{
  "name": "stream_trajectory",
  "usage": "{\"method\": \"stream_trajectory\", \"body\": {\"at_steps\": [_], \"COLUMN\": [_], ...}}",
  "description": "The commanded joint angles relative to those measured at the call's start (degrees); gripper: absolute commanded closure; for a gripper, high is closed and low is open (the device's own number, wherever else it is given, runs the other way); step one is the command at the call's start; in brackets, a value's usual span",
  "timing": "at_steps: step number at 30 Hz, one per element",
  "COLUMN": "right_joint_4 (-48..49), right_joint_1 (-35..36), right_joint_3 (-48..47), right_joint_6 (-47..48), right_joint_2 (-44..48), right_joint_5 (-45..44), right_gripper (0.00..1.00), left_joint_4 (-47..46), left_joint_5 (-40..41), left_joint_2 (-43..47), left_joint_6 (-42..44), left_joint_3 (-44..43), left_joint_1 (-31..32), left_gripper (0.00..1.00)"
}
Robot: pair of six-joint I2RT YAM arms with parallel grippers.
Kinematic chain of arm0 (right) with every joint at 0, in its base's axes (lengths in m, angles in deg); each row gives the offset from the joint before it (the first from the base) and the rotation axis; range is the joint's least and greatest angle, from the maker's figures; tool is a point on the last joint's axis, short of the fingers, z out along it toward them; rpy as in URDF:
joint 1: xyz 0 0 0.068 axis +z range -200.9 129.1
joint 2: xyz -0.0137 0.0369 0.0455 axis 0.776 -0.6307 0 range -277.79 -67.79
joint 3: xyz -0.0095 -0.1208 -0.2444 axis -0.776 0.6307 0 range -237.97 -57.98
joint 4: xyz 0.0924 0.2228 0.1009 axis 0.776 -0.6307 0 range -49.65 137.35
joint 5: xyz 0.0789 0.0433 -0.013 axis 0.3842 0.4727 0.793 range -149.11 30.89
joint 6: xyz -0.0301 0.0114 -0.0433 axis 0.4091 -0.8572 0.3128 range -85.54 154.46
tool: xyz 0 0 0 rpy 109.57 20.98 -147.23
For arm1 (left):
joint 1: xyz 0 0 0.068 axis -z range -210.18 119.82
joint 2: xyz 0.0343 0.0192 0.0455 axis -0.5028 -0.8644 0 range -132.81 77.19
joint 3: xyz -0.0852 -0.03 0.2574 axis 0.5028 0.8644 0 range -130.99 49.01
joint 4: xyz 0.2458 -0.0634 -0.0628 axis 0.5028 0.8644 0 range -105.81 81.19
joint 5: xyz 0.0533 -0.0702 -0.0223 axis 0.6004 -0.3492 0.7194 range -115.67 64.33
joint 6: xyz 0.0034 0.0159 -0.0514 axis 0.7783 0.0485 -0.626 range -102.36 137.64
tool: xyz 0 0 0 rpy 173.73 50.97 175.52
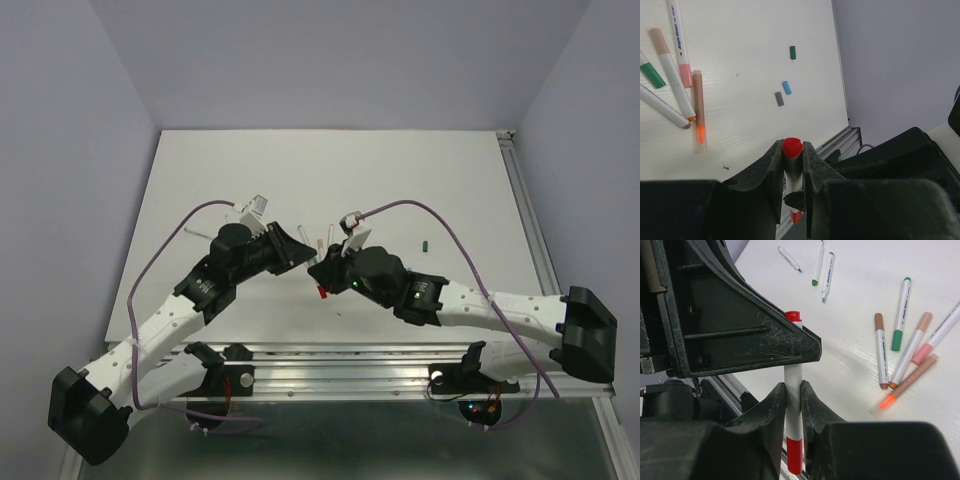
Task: Open the pen caps
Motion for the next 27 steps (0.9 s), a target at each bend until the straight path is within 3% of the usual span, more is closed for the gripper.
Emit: {"method": "stream_trajectory", "body": {"at_steps": [1,3,4,7,12,20,23,24,27], "right_joint_4": [-1.2,-3.8,-5.1,-8.2,-12.4,-8.8,-6.6,-6.5,-6.2], "right_joint_1": [-0.6,-0.6,-0.6,-0.6,-0.7,-0.6,-0.6,-0.6,-0.7], "right_joint_3": [-4.9,-5.2,-4.7,-4.2,-4.6,-2.7,-2.4,-2.6,-2.3], "right_joint_6": [0.4,-0.8,-1.1,-1.1,-1.2,1.0,1.5,1.7,1.9], "right_joint_2": [0.0,0.1,0.6,0.9,0.3,1.4,1.3,1.2,1.2], "right_joint_5": [-1.1,-1.1,-0.5,0.7,3.9,6.3,7.9,8.3,10.5], "right_gripper": [0.79,0.66,0.48,0.31,0.29,0.53,0.72,0.83,0.99], "left_joint_4": [-2.0,-1.7,-1.9,-2.2,-2.5,-2.5,-2.7,-2.8,-3.3], "left_joint_5": [0.1,1.8,3.0,4.9,7.0,6.9,7.2,7.4,10.2], "left_joint_2": [0.1,0.8,1.1,2.1,2.8,0.9,0.7,0.7,0.1], "left_joint_6": [0.0,-0.6,-0.7,-0.9,-1.1,-0.4,-0.7,-0.8,-0.4], "left_joint_3": [0.5,0.1,-0.1,-0.6,-1.9,-2.9,-2.5,-2.5,-2.8], "left_joint_1": [0.4,0.5,0.5,0.4,0.4,0.4,0.5,0.5,0.5], "left_gripper": [1.00,1.00,1.00,1.00,1.00,1.00,1.00,1.00,1.00]}}
